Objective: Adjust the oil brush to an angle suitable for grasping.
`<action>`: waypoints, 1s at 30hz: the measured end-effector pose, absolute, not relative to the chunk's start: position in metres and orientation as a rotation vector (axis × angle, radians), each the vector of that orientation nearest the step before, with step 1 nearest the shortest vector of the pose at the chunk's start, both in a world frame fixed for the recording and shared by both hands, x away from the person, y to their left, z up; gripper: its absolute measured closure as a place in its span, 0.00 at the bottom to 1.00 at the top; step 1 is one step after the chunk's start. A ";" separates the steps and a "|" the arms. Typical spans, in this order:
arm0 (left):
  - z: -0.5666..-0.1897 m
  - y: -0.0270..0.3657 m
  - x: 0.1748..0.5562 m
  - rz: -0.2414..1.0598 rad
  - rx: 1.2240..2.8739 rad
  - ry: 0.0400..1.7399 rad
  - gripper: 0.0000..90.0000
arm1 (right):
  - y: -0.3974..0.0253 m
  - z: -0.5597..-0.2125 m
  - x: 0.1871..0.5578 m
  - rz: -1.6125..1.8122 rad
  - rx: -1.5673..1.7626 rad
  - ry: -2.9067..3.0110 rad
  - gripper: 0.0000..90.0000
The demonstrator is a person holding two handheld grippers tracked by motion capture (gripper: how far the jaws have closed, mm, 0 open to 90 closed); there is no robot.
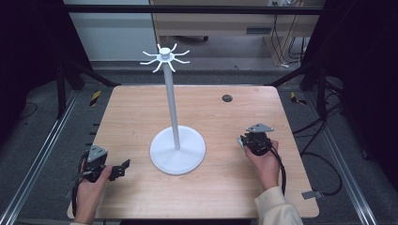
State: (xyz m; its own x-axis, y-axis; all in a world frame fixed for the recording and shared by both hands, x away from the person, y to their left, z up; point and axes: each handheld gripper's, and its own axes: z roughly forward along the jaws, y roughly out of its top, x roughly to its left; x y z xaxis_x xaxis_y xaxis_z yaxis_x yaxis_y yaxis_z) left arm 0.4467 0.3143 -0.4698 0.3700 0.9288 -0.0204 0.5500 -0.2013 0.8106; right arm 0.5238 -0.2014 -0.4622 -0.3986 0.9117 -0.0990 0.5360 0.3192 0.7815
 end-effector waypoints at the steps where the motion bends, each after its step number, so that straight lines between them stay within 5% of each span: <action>1: -0.470 0.314 0.447 0.633 1.878 1.280 0.03 | -0.201 -0.462 0.524 0.915 1.273 2.052 0.87; 8: -0.468 0.311 0.448 0.644 1.863 1.269 0.03 | -0.195 -0.462 0.519 0.931 1.235 2.154 0.98; 30: -0.466 0.315 0.450 0.651 1.845 1.275 0.03 | -0.186 -0.469 0.526 0.848 1.251 2.287 1.00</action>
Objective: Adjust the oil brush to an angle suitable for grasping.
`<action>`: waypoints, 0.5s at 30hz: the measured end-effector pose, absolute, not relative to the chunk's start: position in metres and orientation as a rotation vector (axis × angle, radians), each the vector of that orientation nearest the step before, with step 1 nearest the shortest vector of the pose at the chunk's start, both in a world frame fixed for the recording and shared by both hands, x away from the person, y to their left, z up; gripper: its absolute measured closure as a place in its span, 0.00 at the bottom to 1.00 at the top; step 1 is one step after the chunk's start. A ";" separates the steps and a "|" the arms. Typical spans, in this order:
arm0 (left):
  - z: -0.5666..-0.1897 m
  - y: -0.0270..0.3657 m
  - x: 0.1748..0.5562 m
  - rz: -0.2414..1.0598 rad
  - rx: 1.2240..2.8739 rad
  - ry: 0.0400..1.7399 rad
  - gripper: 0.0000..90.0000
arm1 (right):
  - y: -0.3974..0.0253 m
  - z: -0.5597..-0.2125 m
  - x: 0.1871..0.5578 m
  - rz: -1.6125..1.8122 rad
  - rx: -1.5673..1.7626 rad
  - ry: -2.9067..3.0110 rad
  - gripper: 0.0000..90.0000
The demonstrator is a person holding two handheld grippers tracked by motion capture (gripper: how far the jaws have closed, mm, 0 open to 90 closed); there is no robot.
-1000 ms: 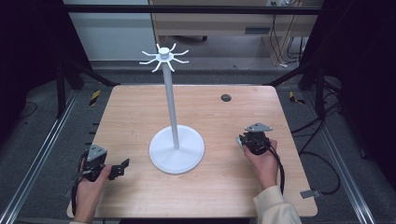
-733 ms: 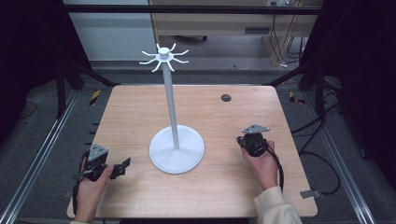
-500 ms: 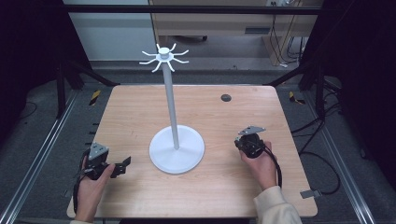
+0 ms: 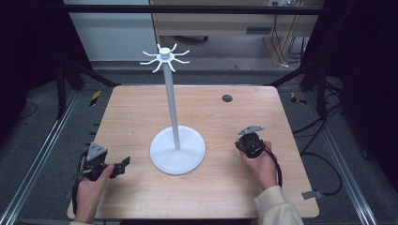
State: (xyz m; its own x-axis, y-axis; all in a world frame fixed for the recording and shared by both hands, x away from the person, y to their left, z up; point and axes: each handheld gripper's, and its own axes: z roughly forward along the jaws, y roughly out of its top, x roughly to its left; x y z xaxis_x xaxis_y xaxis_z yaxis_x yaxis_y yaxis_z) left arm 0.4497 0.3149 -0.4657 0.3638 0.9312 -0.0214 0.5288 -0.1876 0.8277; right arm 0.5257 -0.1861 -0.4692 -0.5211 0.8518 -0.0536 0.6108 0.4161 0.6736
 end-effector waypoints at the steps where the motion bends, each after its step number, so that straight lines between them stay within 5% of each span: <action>1: -0.466 0.315 0.450 0.651 1.844 1.277 0.03 | -0.188 -0.470 0.527 0.845 1.260 2.286 1.00; 15: -0.459 0.319 0.450 0.692 1.813 1.288 0.03 | -0.197 -0.481 0.535 0.785 1.344 2.313 1.00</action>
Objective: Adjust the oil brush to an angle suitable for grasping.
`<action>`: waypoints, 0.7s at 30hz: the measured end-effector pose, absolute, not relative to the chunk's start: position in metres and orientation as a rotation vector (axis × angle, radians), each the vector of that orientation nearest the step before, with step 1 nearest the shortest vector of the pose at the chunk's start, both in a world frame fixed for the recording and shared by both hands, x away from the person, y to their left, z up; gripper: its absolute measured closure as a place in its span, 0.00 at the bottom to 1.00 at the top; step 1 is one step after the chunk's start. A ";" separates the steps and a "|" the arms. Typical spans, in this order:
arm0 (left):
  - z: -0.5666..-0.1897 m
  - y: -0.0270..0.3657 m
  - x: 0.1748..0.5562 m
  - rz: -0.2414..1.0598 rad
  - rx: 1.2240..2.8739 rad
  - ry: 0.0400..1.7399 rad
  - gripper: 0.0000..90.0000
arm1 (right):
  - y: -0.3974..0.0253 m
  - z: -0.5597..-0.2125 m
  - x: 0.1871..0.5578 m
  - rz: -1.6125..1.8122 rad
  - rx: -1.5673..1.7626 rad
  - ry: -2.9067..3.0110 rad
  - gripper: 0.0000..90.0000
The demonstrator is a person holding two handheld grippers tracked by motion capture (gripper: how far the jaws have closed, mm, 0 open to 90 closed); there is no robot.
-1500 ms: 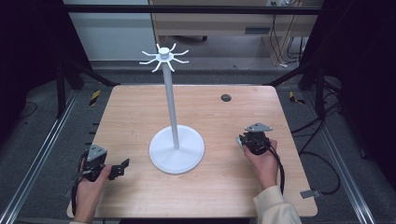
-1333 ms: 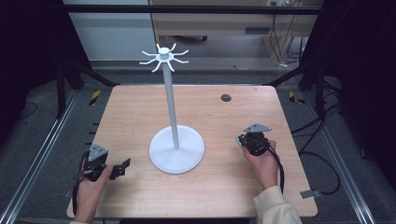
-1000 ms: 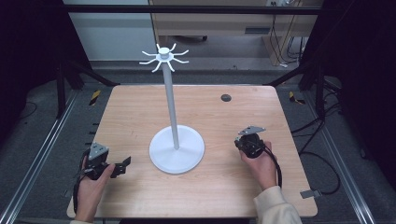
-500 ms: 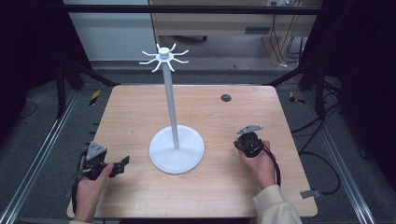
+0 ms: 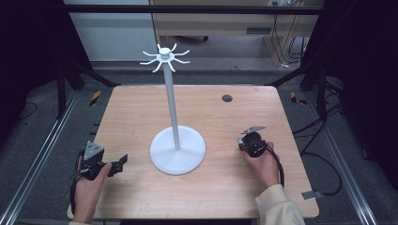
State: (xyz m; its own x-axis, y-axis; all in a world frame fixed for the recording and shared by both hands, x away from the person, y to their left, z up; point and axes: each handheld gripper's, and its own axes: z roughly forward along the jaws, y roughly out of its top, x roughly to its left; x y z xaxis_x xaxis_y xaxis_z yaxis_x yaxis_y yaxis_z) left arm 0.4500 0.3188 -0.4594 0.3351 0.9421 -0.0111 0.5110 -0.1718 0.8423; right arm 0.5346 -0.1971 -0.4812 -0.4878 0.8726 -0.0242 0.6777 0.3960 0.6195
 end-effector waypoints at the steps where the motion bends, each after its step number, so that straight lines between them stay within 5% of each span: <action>1: -0.460 0.319 0.451 0.690 1.807 1.293 0.03 | -0.199 -0.483 0.536 0.776 1.352 2.325 1.00; 21: -0.458 0.318 0.449 0.704 1.796 1.292 0.03 | -0.215 -0.483 0.539 0.753 1.479 2.224 1.00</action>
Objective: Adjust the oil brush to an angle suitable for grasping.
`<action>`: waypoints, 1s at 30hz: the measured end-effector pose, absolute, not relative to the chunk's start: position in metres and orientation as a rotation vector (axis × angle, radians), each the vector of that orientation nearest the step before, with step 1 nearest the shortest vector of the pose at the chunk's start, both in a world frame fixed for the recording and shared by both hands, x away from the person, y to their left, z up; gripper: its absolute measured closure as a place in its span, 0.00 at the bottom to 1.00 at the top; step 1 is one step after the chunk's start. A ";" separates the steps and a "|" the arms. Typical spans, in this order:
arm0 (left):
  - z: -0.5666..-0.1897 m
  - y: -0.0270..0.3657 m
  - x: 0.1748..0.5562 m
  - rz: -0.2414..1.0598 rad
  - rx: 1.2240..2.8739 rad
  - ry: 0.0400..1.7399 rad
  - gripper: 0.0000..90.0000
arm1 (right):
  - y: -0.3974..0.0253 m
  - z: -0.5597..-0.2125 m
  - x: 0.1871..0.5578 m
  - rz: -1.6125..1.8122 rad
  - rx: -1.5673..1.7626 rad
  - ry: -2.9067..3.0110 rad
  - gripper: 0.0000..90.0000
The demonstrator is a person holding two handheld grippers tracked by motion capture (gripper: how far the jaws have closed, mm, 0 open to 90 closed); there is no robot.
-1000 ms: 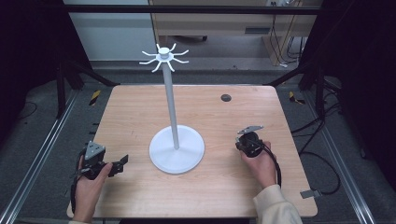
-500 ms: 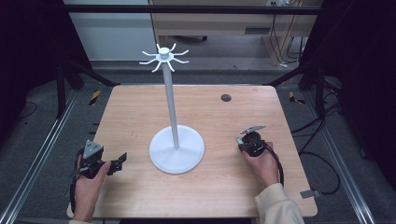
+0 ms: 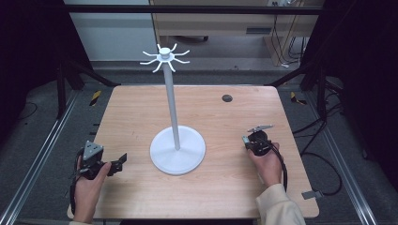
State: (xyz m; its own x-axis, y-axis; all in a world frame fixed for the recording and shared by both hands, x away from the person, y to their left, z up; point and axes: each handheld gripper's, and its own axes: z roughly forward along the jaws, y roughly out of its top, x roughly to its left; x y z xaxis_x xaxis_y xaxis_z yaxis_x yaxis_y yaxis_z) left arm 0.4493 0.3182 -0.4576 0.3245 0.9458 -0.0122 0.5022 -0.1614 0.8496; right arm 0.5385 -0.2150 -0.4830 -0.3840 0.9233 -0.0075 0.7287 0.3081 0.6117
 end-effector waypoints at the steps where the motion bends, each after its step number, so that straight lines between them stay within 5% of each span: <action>1: -0.458 0.318 0.449 0.705 1.796 1.291 0.03 | -0.216 -0.483 0.539 0.758 1.484 2.220 1.00; 30: -0.457 0.315 0.448 0.720 1.822 1.273 0.03 | -0.218 -0.484 0.544 0.675 1.539 2.135 1.00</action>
State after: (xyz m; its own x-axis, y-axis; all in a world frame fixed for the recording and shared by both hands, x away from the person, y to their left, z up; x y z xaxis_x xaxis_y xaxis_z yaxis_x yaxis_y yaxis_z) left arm 0.4477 0.3149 -0.4567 0.3366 0.9415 0.0137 0.4975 -0.1902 0.8464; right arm 0.5445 -0.2177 -0.4842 -0.2979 0.9530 -0.0546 0.7482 0.2687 0.6067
